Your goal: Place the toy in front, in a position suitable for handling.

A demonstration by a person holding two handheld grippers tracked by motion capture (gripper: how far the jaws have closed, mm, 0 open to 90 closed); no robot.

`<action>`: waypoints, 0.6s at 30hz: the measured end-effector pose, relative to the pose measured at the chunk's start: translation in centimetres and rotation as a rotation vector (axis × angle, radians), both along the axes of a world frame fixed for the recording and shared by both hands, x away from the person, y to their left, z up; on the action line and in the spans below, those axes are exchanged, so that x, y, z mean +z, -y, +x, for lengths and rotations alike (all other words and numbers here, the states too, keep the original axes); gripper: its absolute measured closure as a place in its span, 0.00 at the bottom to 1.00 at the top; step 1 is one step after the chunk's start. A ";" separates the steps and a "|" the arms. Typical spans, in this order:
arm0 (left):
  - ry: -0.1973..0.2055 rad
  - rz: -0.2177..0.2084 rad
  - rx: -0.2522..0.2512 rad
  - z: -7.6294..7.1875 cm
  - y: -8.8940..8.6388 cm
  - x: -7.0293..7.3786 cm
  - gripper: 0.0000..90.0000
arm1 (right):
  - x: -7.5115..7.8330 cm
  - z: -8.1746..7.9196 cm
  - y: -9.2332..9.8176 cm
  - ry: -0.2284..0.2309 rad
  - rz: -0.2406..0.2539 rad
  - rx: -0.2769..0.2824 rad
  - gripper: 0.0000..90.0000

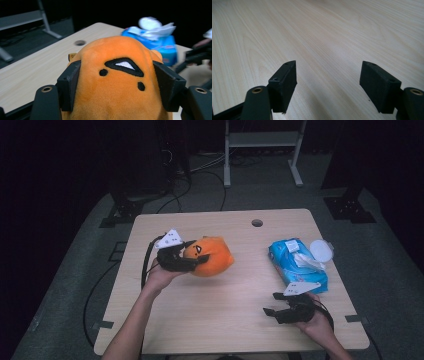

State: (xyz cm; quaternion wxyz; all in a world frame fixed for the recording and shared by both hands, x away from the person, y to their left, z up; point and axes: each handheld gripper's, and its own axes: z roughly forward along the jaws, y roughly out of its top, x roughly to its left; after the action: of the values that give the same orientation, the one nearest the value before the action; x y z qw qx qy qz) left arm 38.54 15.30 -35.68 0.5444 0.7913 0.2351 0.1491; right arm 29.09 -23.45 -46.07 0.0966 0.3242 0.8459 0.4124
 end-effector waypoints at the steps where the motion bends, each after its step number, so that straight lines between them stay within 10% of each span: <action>1: -0.003 -0.008 -0.030 -0.6 0.6 -0.1 0.35 | 0.0 0.0 0.0 0.001 0.001 -0.002 0.32; 11: -0.044 0.008 -0.180 -3.5 4.9 -2.7 0.35 | 0.1 0.4 1.4 -0.005 0.025 -0.045 0.32; 18: -0.074 -0.008 -0.187 -4.4 6.1 -4.6 0.35 | 0.1 0.5 1.9 -0.015 0.022 -0.057 0.32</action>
State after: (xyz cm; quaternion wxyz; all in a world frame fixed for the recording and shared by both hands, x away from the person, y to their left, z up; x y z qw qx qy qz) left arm 34.09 9.18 -40.29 0.5499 0.8127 0.1806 0.0674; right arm 29.58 -25.36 -46.00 0.0981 0.3521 0.8324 0.4164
